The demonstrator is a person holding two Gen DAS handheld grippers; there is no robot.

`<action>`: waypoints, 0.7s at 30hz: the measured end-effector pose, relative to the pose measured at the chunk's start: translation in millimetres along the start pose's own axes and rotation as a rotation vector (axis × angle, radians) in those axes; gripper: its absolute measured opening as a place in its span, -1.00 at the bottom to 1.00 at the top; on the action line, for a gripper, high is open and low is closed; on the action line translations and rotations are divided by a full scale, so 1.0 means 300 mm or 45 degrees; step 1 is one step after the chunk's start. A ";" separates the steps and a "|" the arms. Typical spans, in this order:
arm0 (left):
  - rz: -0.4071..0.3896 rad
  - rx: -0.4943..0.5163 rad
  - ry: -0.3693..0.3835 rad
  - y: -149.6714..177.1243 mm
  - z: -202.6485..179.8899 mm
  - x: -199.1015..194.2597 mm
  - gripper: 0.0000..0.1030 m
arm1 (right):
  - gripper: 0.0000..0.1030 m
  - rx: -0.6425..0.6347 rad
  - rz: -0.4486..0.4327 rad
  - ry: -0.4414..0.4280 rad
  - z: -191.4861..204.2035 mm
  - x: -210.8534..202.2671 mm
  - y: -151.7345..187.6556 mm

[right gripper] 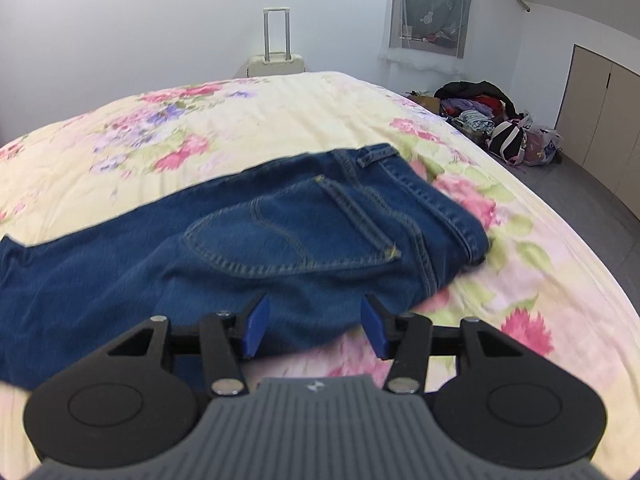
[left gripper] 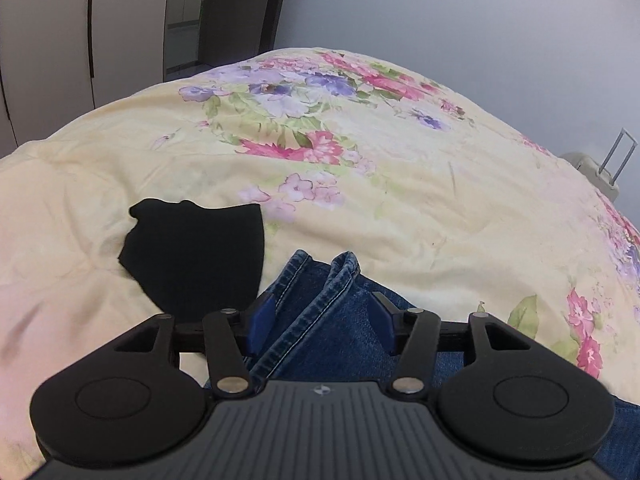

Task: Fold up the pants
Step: 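Grasp the leg hems with the left gripper and lift them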

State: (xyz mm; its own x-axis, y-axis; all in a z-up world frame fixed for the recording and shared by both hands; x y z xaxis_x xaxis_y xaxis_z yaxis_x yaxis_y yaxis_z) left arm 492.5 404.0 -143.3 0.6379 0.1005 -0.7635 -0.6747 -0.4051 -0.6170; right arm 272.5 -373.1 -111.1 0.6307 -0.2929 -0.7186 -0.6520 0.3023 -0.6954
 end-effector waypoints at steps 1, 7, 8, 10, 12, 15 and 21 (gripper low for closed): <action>0.005 0.006 -0.017 -0.002 -0.013 0.021 0.22 | -0.09 0.007 -0.004 0.001 -0.016 0.022 -0.029; 0.038 0.069 -0.100 0.010 -0.072 0.106 -0.60 | -0.09 0.017 -0.003 0.005 -0.121 0.187 -0.225; 0.037 0.091 -0.097 0.012 -0.083 0.107 -0.68 | -0.09 0.011 -0.003 0.009 -0.141 0.217 -0.255; 0.020 0.152 -0.130 0.015 -0.109 0.102 -0.74 | -0.08 0.003 -0.003 0.012 -0.182 0.281 -0.314; 0.013 0.197 -0.170 0.018 -0.135 0.100 -0.75 | -0.06 0.023 0.012 -0.006 -0.224 0.354 -0.374; 0.011 0.179 -0.200 0.015 -0.143 0.099 -0.76 | -0.06 0.006 0.006 -0.021 -0.267 0.479 -0.462; -0.011 0.159 -0.255 0.014 -0.160 0.073 -0.78 | 0.25 0.187 0.084 -0.146 -0.368 0.692 -0.537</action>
Point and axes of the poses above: each gripper's, at about its wrist camera, not at the fingertips, and x roughly the way its jaws point, z to its left, y to its underside, the point moved 2 cm from there along x, roughly the way its jaws point, and after that the axes turned 3 degrees about z, right-handed, at the moved point
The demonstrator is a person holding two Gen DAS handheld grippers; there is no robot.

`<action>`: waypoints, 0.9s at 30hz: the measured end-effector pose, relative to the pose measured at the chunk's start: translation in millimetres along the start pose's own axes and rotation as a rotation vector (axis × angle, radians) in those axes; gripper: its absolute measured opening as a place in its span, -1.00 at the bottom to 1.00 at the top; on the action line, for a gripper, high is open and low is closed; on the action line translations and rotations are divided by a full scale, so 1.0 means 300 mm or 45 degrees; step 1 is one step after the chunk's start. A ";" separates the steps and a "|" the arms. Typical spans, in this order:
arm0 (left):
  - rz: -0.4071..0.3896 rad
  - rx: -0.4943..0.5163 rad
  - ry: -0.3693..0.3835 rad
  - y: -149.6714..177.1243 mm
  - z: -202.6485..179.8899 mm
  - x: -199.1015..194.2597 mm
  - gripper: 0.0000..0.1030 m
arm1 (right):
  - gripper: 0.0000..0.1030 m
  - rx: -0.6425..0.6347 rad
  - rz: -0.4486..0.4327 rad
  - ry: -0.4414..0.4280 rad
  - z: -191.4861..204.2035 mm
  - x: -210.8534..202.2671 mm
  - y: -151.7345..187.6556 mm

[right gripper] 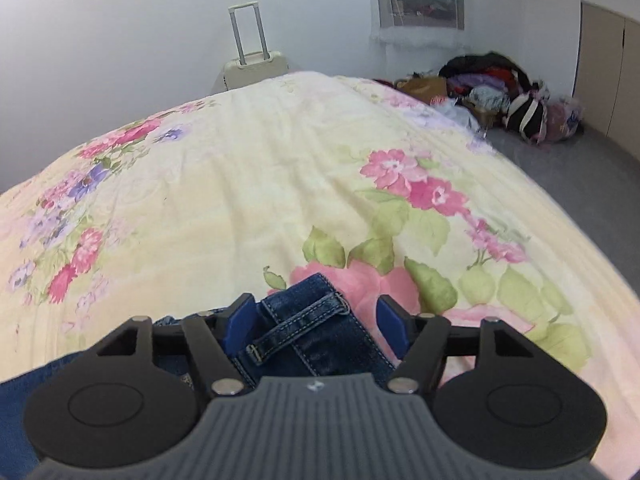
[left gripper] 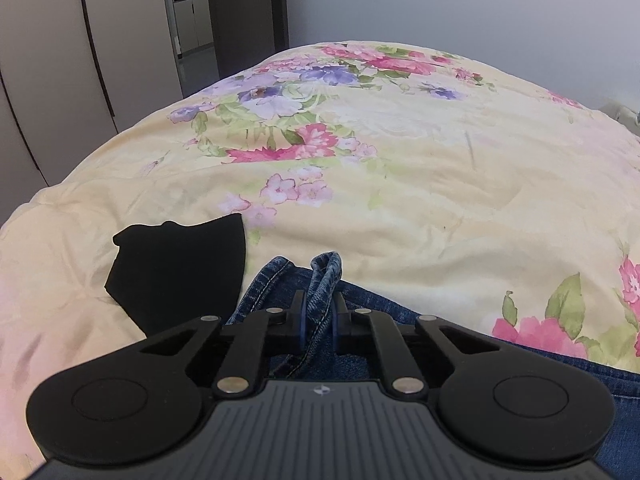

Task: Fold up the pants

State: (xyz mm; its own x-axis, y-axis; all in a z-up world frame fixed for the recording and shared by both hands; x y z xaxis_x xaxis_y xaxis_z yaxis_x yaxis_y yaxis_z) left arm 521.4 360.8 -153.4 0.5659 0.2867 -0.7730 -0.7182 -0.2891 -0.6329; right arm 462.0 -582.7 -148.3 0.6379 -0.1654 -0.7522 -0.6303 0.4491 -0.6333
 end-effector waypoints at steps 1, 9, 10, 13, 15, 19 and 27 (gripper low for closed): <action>-0.004 0.001 -0.008 -0.001 -0.001 -0.007 -0.78 | 0.08 0.057 0.020 -0.041 -0.018 0.024 0.000; -0.097 -0.040 -0.121 -0.021 0.040 -0.059 -0.79 | -0.85 -0.094 -0.116 -0.051 0.080 -0.002 0.012; -0.093 -0.037 -0.120 -0.021 0.041 -0.055 -0.79 | -0.86 -0.099 -0.133 -0.025 0.084 -0.009 0.008; -0.092 -0.002 -0.127 -0.013 0.023 -0.041 -0.80 | -0.87 -0.138 -0.147 0.051 0.103 -0.014 0.003; -0.087 -0.010 -0.123 -0.009 0.021 -0.028 -0.79 | -0.87 -0.149 -0.162 0.105 0.112 -0.004 0.005; -0.087 0.027 -0.121 -0.002 0.008 -0.022 -0.58 | -0.86 -0.138 -0.166 0.188 0.127 0.010 0.018; -0.172 0.005 0.079 -0.007 0.100 -0.233 0.03 | -0.24 -0.040 -0.134 0.145 0.090 -0.109 0.051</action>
Point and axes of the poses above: each gripper's, at about its wrist camera, not at the fingertips, and x roughly the way its jaws point, z to its left, y to its underside, the point moved 2 cm from there along x, roughly the way its jaws point, and after that the axes turned 3 degrees about z, right-handed, at the moved point
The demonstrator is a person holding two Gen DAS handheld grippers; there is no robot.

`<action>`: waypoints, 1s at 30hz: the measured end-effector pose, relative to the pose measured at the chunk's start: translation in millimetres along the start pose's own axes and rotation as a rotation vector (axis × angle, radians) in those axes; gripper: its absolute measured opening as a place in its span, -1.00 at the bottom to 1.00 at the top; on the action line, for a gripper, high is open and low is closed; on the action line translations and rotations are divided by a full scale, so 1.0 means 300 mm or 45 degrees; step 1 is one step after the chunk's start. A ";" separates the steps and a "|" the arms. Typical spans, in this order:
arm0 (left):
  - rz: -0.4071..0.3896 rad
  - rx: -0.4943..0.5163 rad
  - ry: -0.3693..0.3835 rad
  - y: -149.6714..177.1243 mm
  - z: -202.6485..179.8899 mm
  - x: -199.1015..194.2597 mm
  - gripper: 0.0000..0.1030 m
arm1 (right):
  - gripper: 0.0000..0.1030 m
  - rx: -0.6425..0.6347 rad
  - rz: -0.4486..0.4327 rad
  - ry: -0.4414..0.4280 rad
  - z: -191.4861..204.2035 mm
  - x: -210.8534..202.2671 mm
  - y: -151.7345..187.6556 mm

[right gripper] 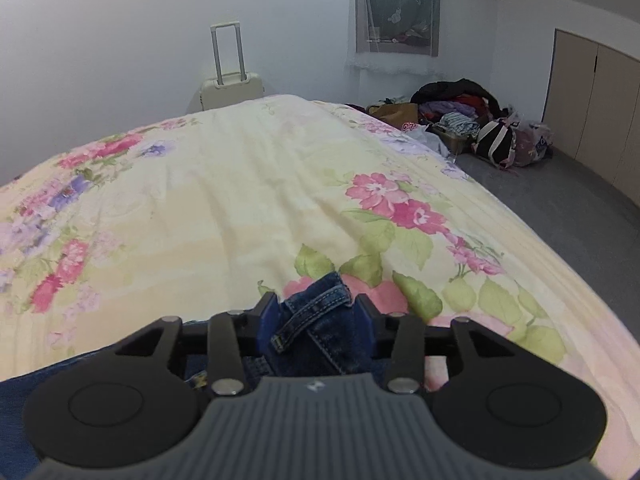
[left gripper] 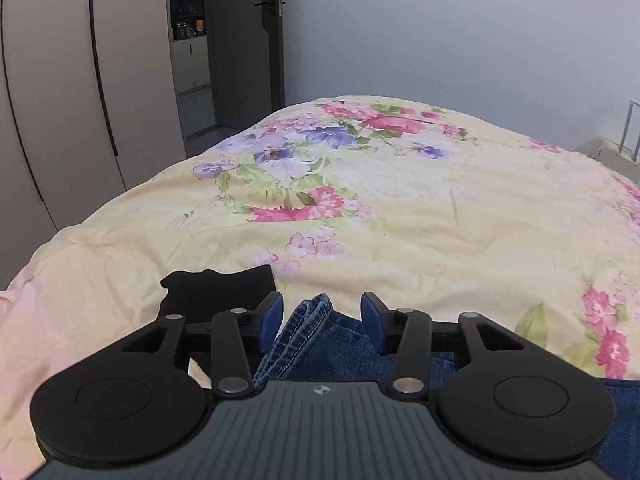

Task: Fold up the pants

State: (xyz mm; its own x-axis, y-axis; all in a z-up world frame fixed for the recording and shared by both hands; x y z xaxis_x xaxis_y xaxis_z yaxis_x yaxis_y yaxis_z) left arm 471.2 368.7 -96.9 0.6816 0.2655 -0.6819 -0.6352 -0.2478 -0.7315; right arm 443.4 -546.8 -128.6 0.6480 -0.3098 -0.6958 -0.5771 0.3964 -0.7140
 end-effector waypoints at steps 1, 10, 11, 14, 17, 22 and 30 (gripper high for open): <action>0.001 -0.007 0.024 0.013 0.015 -0.028 0.04 | -0.24 0.020 0.003 -0.030 -0.003 -0.040 0.018; 0.045 -0.531 0.195 0.259 0.265 -0.166 0.22 | -0.25 -0.093 0.039 -0.264 0.170 -0.403 0.400; 0.064 -0.567 0.200 0.287 0.283 -0.161 0.22 | -0.25 -0.113 0.024 -0.265 0.193 -0.430 0.439; 0.109 -0.686 0.219 0.338 0.316 -0.113 0.22 | -0.25 -0.128 0.015 -0.258 0.232 -0.479 0.537; 0.122 -0.789 0.250 0.370 0.328 -0.058 0.39 | -0.25 -0.138 0.018 -0.226 0.241 -0.483 0.607; 0.207 -0.756 0.121 0.416 0.302 0.024 0.32 | -0.25 -0.220 0.124 -0.161 0.235 -0.417 0.698; 0.211 -0.771 0.108 0.409 0.302 -0.006 0.31 | -0.26 -0.182 0.105 -0.120 0.213 -0.488 0.715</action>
Point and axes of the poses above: each gripper's, at about its wrist camera, not at the fingertips, and x roughly the way its jaws point, z to its left, y to its underside, the point moved 2 cm from there along x, roughly the way its jaws point, and after that the axes turned 3 degrees about z, right-handed, at the moved point
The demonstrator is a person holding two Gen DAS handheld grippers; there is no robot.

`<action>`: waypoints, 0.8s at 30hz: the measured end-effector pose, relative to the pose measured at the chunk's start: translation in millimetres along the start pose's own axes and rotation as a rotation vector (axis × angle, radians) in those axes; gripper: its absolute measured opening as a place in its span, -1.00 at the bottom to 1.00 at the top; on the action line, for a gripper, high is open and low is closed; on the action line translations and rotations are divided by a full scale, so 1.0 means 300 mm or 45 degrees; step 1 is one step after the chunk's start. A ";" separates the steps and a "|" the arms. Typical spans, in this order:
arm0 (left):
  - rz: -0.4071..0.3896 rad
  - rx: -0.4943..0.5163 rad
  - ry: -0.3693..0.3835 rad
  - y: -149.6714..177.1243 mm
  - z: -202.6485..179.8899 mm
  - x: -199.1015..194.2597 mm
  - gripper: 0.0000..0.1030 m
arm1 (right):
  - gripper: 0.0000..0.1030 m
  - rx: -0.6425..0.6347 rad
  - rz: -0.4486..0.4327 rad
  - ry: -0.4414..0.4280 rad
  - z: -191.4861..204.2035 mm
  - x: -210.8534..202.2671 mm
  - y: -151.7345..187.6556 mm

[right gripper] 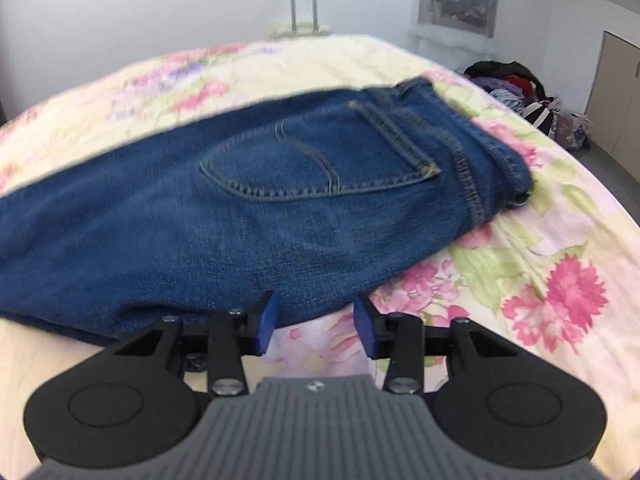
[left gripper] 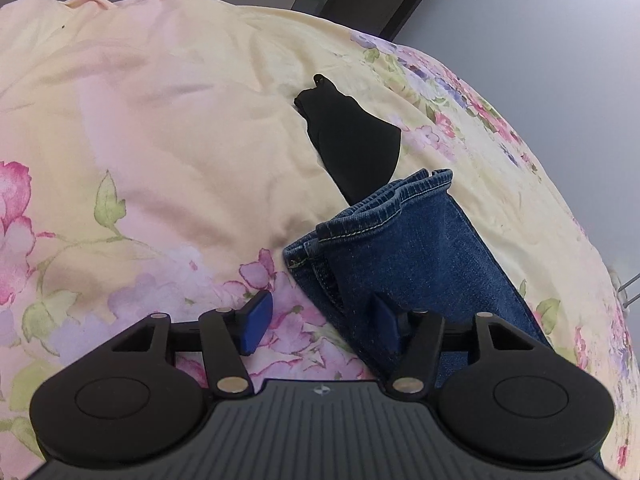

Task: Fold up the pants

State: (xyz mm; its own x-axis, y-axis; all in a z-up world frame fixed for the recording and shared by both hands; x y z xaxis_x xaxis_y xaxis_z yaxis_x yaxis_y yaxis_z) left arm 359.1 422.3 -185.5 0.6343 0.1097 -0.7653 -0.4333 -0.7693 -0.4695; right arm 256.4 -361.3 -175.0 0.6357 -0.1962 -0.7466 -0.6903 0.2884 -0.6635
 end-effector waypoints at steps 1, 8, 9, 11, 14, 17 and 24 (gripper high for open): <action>0.005 -0.009 0.011 0.000 0.006 -0.002 0.31 | -0.26 0.012 -0.049 -0.022 0.005 -0.038 0.001; 0.007 -0.001 -0.003 0.007 0.002 -0.008 0.31 | -0.32 -0.034 -0.031 -0.108 0.126 -0.137 0.083; 0.007 -0.005 -0.007 0.007 -0.001 -0.008 0.32 | -0.33 -0.076 -0.035 -0.103 0.150 -0.126 0.093; 0.007 -0.019 -0.008 0.006 -0.003 -0.005 0.32 | -0.58 -0.123 -0.076 -0.088 0.183 -0.106 0.092; 0.016 -0.043 0.005 0.003 0.004 -0.005 0.32 | -0.97 -0.196 -0.063 -0.055 0.213 -0.092 0.106; 0.013 -0.100 0.042 0.000 0.021 -0.003 0.41 | -0.98 -0.216 0.024 -0.054 0.209 -0.089 0.128; -0.022 -0.259 0.186 0.018 0.082 -0.002 0.49 | -0.96 -0.130 0.054 -0.049 0.189 -0.134 0.139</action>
State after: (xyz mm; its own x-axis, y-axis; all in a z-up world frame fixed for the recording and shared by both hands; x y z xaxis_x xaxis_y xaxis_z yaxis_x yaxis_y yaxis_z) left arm 340.6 433.5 -198.3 0.7328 0.0434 -0.6790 -0.2932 -0.8804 -0.3726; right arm 221.7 -288.3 -170.0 0.6166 -0.1490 -0.7730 -0.7471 0.1987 -0.6343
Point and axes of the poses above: each gripper's, at about its wrist camera, not at the fingertips, and x roughly the way its jaws point, z to its left, y to its underside, the point moved 2 cm from there along x, roughly the way its jaws point, and after that the axes turned 3 degrees about z, right-handed, at the moved point
